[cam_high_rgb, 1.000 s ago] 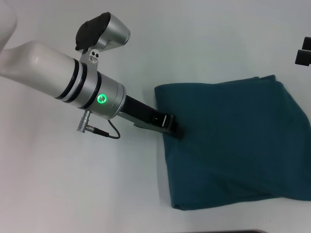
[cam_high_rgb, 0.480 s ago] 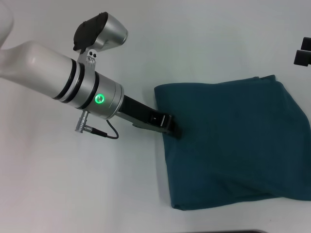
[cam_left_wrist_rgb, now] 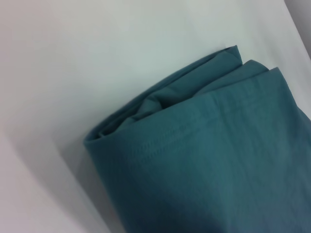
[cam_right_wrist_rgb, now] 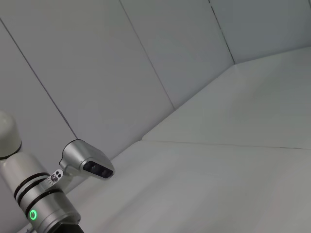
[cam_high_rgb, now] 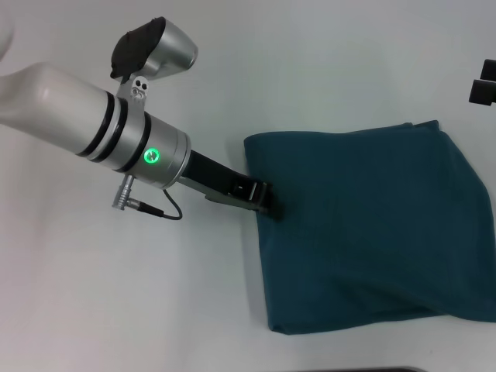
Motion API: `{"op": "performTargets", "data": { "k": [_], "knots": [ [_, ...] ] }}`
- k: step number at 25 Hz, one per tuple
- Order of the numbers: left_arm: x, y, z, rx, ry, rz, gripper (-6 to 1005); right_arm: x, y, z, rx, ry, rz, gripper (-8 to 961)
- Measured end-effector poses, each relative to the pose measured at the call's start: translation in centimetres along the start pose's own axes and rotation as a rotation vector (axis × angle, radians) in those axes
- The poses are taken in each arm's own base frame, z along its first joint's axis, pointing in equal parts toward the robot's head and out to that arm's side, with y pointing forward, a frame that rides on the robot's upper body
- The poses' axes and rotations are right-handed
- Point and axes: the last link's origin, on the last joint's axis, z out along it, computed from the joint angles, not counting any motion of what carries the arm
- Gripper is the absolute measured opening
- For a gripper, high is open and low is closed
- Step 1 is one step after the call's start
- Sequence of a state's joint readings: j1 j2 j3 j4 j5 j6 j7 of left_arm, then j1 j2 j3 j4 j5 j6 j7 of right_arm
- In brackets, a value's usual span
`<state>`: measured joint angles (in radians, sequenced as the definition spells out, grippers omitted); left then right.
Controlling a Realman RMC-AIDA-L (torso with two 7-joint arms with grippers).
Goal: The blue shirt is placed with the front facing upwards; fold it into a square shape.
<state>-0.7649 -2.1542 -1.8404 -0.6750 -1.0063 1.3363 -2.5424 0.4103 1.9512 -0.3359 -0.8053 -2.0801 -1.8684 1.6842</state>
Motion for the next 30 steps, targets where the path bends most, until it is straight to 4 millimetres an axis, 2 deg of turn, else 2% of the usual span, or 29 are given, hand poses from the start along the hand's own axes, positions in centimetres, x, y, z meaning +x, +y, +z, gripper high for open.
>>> {"op": "performTargets", "data": {
  "k": [21, 30],
  "knots": [
    [1.1, -2.1, -3.2, 0.043, 0.058, -0.012, -1, -0.2, 0.0, 0.3, -0.005, -0.001, 0.001, 914],
    [0.9, -2.9, -4.1, 0.061, 0.066, -0.026, -2, -0.2, 0.0, 0.3, -0.005, 0.0, 0.01, 914]
  ]
}}
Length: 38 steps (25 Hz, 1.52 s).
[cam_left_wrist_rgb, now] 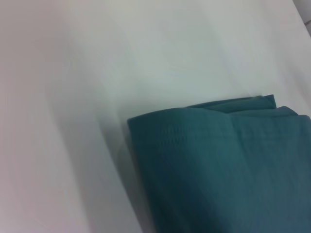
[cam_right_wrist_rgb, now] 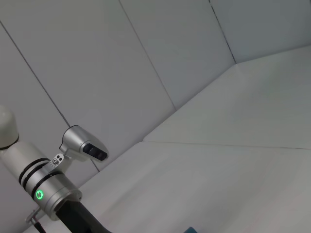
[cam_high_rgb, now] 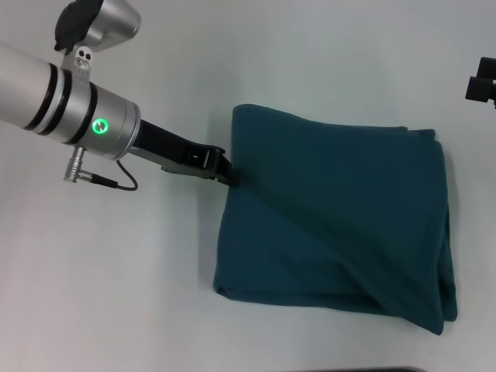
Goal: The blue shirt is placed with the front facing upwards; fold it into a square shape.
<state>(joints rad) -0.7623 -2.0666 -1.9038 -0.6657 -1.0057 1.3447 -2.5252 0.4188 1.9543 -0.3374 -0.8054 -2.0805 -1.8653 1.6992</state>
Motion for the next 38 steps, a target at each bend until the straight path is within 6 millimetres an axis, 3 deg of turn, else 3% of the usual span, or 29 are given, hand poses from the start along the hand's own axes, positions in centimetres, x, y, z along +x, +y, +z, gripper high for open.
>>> {"op": "performTargets", "data": {
  "k": [12, 20, 38],
  "knots": [
    [-0.1, -0.8, -0.7, 0.019, 0.0, -0.013, -2, -0.1, 0.0, 0.2, -0.005, 0.005, -0.001, 912],
    [-0.1, -2.3, -2.4, 0.041, 0.04, -0.047, -1, -0.1, 0.0, 0.3, -0.006, 0.008, 0.0, 899],
    [-2.1, -2.0, -2.6, 0.0, -0.037, -0.047, 12, -0.4, 0.0, 0.7, -0.015, 0.015, -0.001, 870]
  ]
}}
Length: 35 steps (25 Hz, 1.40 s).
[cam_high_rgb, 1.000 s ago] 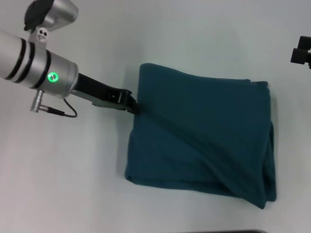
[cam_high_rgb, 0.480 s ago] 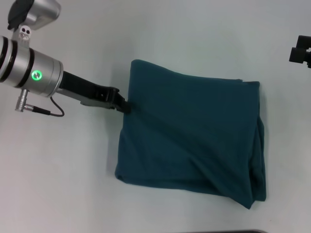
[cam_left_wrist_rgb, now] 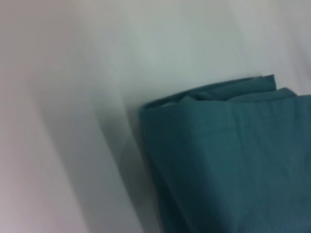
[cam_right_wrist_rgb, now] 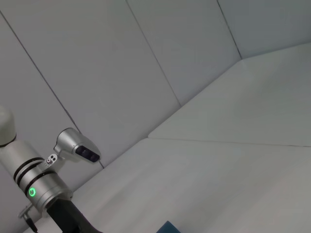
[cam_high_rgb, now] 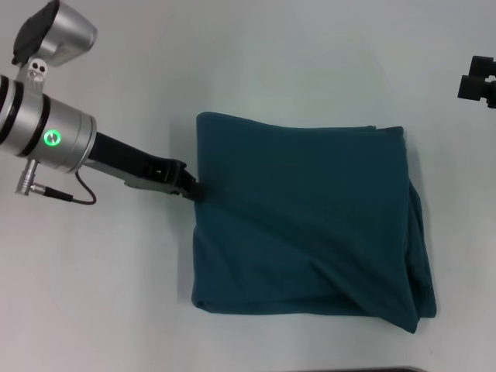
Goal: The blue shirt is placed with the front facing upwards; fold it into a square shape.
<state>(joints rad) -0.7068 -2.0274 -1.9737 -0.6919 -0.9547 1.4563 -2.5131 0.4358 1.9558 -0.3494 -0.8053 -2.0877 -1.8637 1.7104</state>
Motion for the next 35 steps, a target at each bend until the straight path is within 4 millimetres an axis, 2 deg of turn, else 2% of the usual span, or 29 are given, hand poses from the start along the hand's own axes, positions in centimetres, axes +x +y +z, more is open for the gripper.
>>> {"op": "performTargets", "data": {
  "k": [10, 19, 23, 30, 33, 35],
  "knots": [
    [0.5, 0.6, -0.9, -0.019, 0.021, 0.034, 105, 0.0, 0.0, 0.1, -0.001, 0.004, 0.001, 854],
    [-0.3, 0.2, -3.9, -0.111, 0.164, 0.055, 266, 0.2, -0.1, 0.7, -0.003, 0.051, 0.034, 840],
    [-1.2, 1.2, -4.7, -0.218, 0.23, 0.117, 425, 0.6, -0.3, 1.0, 0.004, 0.116, 0.096, 833],
    [-1.7, 2.0, -3.8, -0.271, 0.246, 0.158, 708, 1.6, -1.2, 2.7, 0.045, 0.21, 0.249, 822],
    [-2.0, 2.3, -3.5, -0.288, 0.231, 0.184, 890, 2.2, -1.3, 3.8, 0.033, 0.258, 0.298, 817],
    [-2.1, 2.4, -3.5, -0.295, 0.224, 0.198, 889, 2.6, -1.2, 4.3, 0.017, 0.279, 0.316, 814]
  ]
}}
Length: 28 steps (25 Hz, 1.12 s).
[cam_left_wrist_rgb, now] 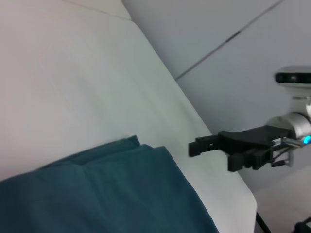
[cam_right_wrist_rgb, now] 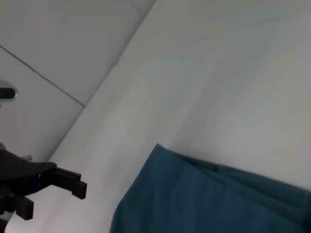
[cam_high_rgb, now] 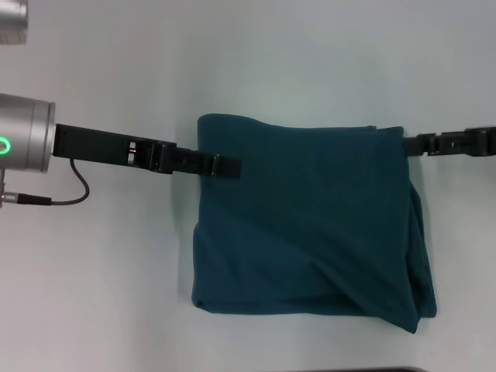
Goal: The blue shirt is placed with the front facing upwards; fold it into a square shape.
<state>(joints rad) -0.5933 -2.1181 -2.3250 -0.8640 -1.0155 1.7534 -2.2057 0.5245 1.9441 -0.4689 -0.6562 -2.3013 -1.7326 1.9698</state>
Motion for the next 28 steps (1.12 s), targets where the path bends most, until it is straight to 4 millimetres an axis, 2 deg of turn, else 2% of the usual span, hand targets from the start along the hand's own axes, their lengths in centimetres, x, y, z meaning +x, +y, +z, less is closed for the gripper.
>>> {"op": "performTargets", "data": {
  "k": [5, 14, 28],
  "knots": [
    [-0.2, -0.1, -0.2, -0.002, 0.002, 0.01, 886, 0.9, 0.1, 0.4, -0.018, 0.038, 0.047, 806],
    [-0.5, -0.3, -0.2, 0.003, 0.007, 0.013, 887, 2.9, 0.0, -0.7, -0.025, 0.055, 0.138, 792],
    [-1.0, -0.7, -0.1, 0.0, 0.003, 0.006, 886, 2.4, -0.7, 2.1, -0.002, 0.038, 0.168, 769]
  ]
}}
